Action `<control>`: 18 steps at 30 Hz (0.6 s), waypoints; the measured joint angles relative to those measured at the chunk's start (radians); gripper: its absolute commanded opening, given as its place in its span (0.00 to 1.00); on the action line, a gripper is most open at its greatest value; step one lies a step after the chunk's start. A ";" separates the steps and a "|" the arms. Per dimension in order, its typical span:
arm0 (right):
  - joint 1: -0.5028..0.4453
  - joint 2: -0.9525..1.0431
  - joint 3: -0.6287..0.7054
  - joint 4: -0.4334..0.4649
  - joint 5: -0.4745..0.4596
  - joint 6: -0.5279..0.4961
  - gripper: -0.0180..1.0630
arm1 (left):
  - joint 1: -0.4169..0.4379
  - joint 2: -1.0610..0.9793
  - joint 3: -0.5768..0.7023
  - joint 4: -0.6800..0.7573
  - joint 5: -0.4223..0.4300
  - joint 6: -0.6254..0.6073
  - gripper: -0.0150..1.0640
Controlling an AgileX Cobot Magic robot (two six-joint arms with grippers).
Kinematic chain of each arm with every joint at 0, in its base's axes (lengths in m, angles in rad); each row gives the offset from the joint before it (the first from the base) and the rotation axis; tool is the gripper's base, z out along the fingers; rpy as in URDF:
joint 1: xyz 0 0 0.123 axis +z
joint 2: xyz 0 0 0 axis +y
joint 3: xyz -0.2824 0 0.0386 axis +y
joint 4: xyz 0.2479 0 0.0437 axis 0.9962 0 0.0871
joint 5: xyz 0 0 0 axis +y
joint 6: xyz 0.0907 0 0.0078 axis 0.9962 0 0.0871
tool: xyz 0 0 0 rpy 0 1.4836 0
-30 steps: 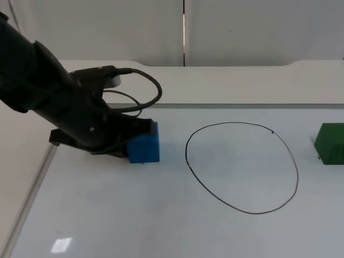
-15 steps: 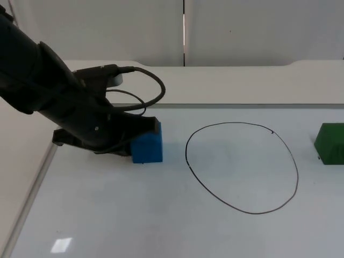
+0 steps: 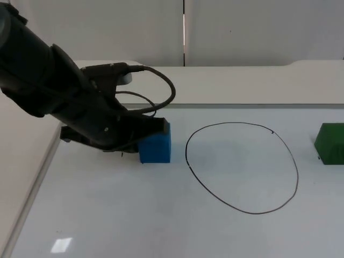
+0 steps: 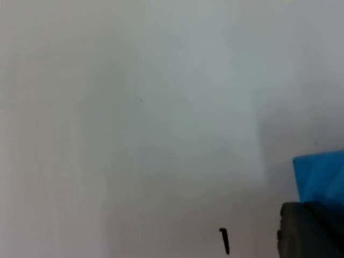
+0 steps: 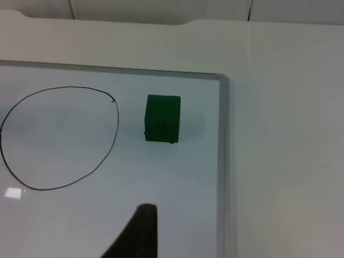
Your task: Push the two cubes into the marked area.
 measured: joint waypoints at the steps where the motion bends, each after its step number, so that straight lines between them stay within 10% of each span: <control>1: 0.000 0.000 0.000 0.000 0.000 0.000 0.99 | 0.000 0.000 -0.002 0.000 0.000 0.000 0.01; 18: 0.000 0.000 0.000 0.000 0.000 0.000 0.99 | -0.010 0.000 -0.040 0.000 0.023 0.000 0.01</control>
